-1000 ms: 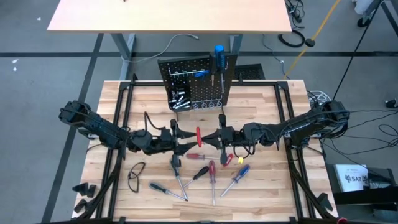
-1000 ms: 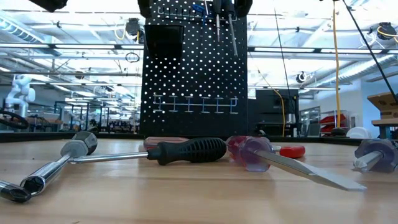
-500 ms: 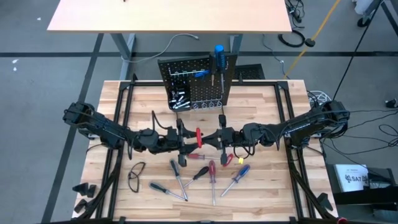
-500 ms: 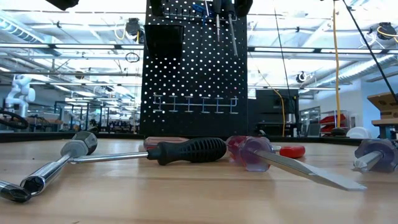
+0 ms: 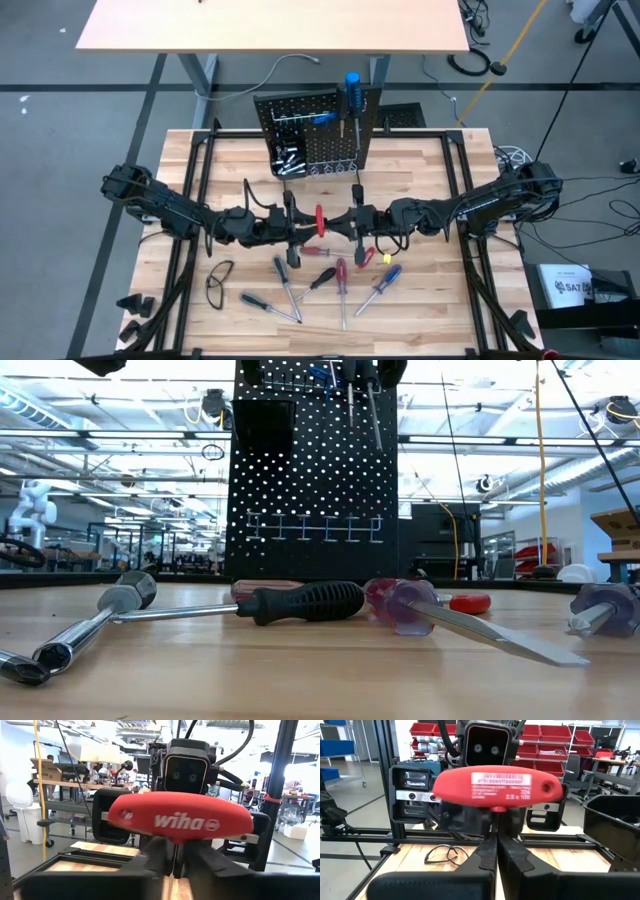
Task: Hang tools onto peg board
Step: Hang the red allen wrench on the pegboard
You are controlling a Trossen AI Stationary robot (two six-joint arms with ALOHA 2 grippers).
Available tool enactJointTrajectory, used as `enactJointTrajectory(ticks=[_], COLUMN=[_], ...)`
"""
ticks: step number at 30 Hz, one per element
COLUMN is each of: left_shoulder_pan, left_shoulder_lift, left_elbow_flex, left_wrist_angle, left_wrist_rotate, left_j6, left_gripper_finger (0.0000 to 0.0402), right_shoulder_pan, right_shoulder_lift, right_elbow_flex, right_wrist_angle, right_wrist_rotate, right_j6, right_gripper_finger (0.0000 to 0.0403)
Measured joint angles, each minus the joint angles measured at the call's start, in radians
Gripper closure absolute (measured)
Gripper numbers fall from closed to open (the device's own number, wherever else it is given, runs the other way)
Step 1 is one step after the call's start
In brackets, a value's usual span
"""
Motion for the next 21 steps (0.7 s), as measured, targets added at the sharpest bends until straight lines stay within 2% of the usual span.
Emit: enactJointTrajectory(ticks=[1,3,9,16,21], left_shoulder_pan=[0.000,0.000,0.000,-0.003,-0.031], left_shoulder_lift=[-0.001,-0.002,-0.002,-0.015,-0.071], left_elbow_flex=[0.000,0.000,-0.002,-0.002,0.002], left_wrist_angle=[-0.002,-0.002,-0.011,-0.038,-0.068], left_wrist_rotate=[-0.001,-0.002,-0.004,-0.060,-0.176], left_j6=[0.006,0.023,0.029,0.057,0.100], left_gripper_finger=[0.0367,0.0388,0.0396,0.0400,0.0401], right_shoulder_pan=[0.000,0.000,0.001,0.009,0.009], right_shoulder_lift=[0.000,0.000,-0.003,-0.021,-0.095], right_elbow_flex=[0.000,0.000,0.001,0.002,-0.002], right_wrist_angle=[-0.002,-0.002,-0.056,-0.107,-0.330], right_wrist_rotate=[-0.001,-0.001,-0.009,0.029,0.125], right_j6=[0.001,0.001,-0.033,-0.055,0.004], right_gripper_finger=[0.0402,0.0402,0.0397,0.0338,0.0297])
